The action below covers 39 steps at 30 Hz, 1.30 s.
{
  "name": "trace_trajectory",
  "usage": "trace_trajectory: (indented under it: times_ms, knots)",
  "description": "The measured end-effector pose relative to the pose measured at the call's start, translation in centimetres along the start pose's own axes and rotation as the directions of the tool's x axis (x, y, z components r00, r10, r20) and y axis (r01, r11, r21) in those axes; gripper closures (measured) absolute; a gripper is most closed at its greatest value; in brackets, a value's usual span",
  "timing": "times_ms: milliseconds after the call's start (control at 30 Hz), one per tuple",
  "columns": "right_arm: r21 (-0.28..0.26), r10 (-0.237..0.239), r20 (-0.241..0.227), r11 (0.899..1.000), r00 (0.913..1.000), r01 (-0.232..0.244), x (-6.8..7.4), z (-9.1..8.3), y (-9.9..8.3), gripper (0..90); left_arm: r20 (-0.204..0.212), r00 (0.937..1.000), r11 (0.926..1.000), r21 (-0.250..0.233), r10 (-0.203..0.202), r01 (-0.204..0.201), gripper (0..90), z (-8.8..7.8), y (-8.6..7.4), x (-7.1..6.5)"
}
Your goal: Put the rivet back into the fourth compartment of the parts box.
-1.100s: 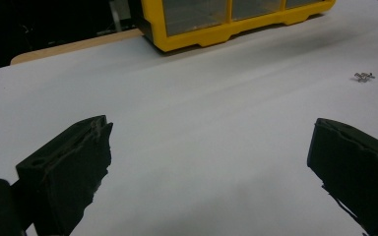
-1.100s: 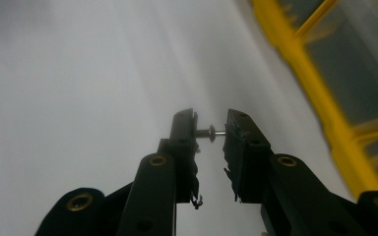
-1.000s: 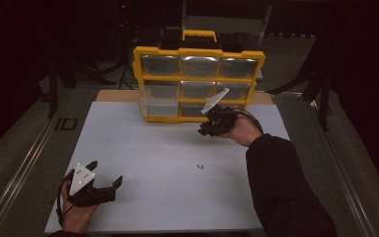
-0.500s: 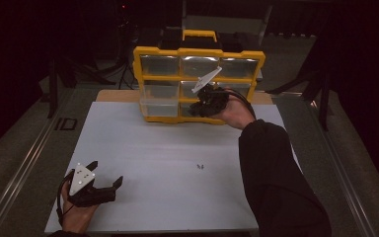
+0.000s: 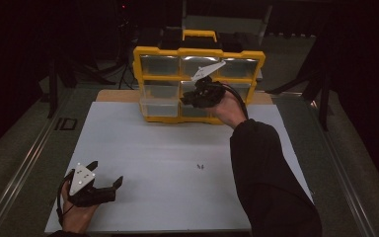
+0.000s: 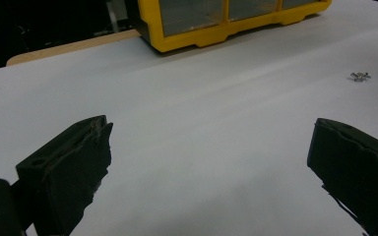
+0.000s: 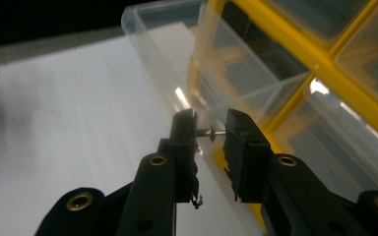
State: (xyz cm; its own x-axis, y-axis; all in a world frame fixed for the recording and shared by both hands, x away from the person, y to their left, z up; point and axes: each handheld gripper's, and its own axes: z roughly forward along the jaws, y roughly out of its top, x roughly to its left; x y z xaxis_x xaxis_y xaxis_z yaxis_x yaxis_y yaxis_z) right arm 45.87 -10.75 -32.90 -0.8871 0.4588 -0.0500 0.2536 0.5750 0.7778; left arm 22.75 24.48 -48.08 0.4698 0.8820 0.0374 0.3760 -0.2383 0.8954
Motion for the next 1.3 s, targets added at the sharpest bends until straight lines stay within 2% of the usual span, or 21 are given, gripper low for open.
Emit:
trace_trajectory:
  times_ms: [233, 533, 700, 733, 800, 867, 1000, 1167, 1300]
  knots:
    - [-0.083, 0.046, 0.012, 0.996, 0.9989, -0.045, 0.1, 0.5, 0.8, 74.3, 0.0, 1.0, 1.0, 0.0, 0.003, -0.003, 3.2, 0.0, 0.0, 0.0]
    - [-0.129, 0.108, 0.029, 0.986, 0.9938, -0.103, 0.1, 1.8, 1.6, 74.2, 0.001, 1.0, 1.0, 0.001, 0.004, -0.004, 3.3, 0.0, 0.0, -0.1]
    - [-0.14, 0.141, 0.015, 0.98, 0.9899, -0.138, 0.1, 2.3, 1.9, 73.9, 0.002, 1.0, 1.0, 0.0, 0.005, -0.005, 3.3, 0.0, 0.0, -0.1]
    - [-0.142, 0.134, 0.015, 0.981, 0.9908, -0.131, 0.2, 2.4, 2.0, 72.0, 0.0, 1.0, 1.0, 0.001, 0.005, -0.005, 3.2, 0.0, 0.0, -0.1]
    - [-0.147, 0.123, 0.0, 0.982, 0.9923, -0.122, 0.4, 2.7, 2.2, 48.8, 0.001, 1.0, 1.0, 0.001, 0.006, -0.006, 3.2, 0.0, 0.0, -0.1]
    - [-0.147, 0.114, 0.019, 0.983, 0.9933, -0.11, 0.7, 2.7, 2.4, 36.9, 0.001, 1.0, 1.0, 0.0, 0.006, -0.006, 3.2, 0.0, 0.0, -0.1]
    - [-0.144, 0.115, 0.018, 0.983, 0.9932, -0.111, 0.6, 2.5, 2.3, 29.4, 0.001, 1.0, 1.0, -0.001, 0.005, -0.005, 3.3, 0.0, 0.0, 0.0]
    - [-0.117, 0.099, 0.037, 0.989, 0.9944, -0.094, 0.4, 1.9, 2.1, 26.9, 0.001, 1.0, 1.0, 0.0, 0.002, -0.002, 3.3, 0.0, 0.0, -0.1]
    - [-0.072, 0.073, 0.05, 0.995, 0.9961, -0.069, 0.6, 1.4, 1.9, 24.3, 0.0, 1.0, 1.0, -0.002, 0.001, -0.001, 3.2, -0.1, 0.0, 0.0]
